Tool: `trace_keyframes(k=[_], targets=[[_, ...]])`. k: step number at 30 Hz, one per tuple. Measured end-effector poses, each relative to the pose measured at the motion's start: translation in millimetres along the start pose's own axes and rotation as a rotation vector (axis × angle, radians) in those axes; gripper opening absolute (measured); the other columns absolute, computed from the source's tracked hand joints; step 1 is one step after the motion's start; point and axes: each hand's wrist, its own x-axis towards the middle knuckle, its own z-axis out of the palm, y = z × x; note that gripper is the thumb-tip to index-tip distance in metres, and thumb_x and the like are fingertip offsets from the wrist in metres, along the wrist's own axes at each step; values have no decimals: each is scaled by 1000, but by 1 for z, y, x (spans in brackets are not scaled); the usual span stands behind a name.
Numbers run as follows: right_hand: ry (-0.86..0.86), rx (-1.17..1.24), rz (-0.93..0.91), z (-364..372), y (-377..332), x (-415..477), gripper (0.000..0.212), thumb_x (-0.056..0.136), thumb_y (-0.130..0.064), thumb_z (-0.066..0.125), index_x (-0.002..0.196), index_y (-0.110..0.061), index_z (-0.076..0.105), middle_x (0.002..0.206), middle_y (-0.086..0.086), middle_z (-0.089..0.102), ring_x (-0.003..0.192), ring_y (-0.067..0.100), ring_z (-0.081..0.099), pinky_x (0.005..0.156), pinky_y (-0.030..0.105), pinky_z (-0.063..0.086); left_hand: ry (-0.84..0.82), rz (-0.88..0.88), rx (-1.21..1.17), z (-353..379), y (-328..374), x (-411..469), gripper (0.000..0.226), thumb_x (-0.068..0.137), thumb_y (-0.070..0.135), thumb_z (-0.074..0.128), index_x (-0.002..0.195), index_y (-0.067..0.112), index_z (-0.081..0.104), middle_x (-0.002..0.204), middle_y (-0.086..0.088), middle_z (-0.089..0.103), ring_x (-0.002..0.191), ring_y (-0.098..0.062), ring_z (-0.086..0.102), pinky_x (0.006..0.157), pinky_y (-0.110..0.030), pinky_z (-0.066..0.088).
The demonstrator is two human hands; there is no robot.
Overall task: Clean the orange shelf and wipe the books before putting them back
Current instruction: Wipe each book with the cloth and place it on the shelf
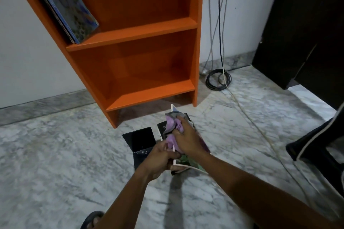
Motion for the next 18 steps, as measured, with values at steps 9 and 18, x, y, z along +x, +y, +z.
trace_keyframes(k=[9, 18], targets=[[128, -125, 374, -35, 51, 29, 17, 93, -21, 62, 106, -19, 71, 98, 6, 73, 94, 27, 68, 78, 30, 49, -123, 47, -47, -4, 39, -27, 66, 94, -17, 48, 128, 37, 61, 119, -20, 72, 108, -43, 69, 81, -57, 60], [280, -163, 320, -34, 24, 13, 18, 86, -16, 56, 75, -29, 64, 67, -4, 70, 59, 16, 68, 52, 22, 49, 47, 11, -62, -22, 50, -20, 59, 94, -14, 48, 136, 25, 59, 113, -16, 72, 107, -43, 69, 71, -47, 63]])
